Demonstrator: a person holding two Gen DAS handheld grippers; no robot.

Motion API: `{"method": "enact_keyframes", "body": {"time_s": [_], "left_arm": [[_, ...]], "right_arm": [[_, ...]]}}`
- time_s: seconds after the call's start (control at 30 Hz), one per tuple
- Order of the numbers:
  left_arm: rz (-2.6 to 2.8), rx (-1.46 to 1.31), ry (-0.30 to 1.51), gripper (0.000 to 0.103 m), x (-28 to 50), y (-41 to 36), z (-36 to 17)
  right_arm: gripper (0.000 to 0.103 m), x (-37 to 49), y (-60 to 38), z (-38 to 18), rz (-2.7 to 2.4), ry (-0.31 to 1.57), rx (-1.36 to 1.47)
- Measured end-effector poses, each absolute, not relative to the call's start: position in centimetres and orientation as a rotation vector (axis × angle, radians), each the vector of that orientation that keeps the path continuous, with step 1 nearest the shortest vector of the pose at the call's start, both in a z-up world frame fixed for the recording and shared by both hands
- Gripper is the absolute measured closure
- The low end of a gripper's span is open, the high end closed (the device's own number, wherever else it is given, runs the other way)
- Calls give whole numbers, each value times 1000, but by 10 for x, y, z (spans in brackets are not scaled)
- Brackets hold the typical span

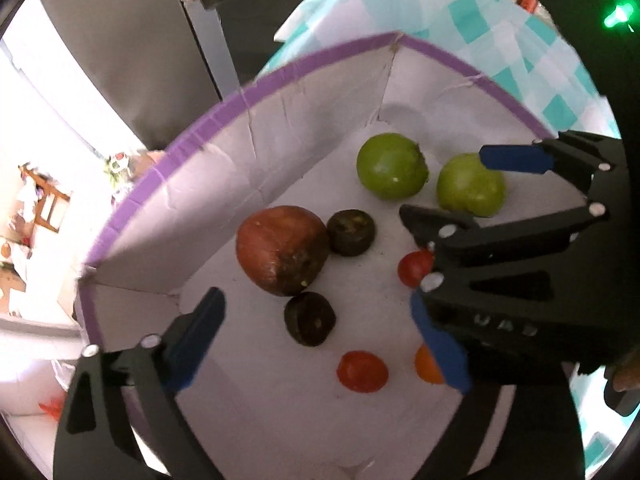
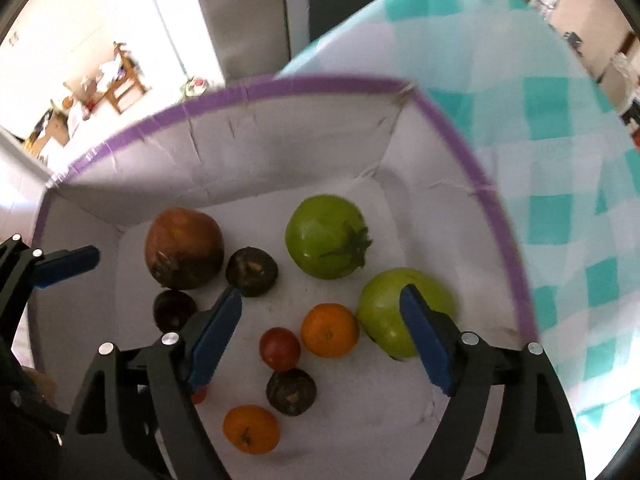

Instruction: Organize fruits

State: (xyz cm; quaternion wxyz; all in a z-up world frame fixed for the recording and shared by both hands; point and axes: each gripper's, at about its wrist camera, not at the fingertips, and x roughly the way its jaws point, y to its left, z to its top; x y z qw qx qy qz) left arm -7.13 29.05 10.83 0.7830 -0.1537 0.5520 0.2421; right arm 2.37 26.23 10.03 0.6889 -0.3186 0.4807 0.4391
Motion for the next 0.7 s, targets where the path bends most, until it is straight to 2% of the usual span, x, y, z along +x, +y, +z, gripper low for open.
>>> {"method": "enact_keyframes", "body": {"time_s": [0.2, 0.7], "left_arm": [[486, -267, 1112, 2, -93, 278, 161], [246, -67, 744, 2, -136, 196, 328]], "right_arm": [[17, 19, 224, 165, 878, 995, -632], [16, -66, 49, 345, 574, 720, -466]]}}
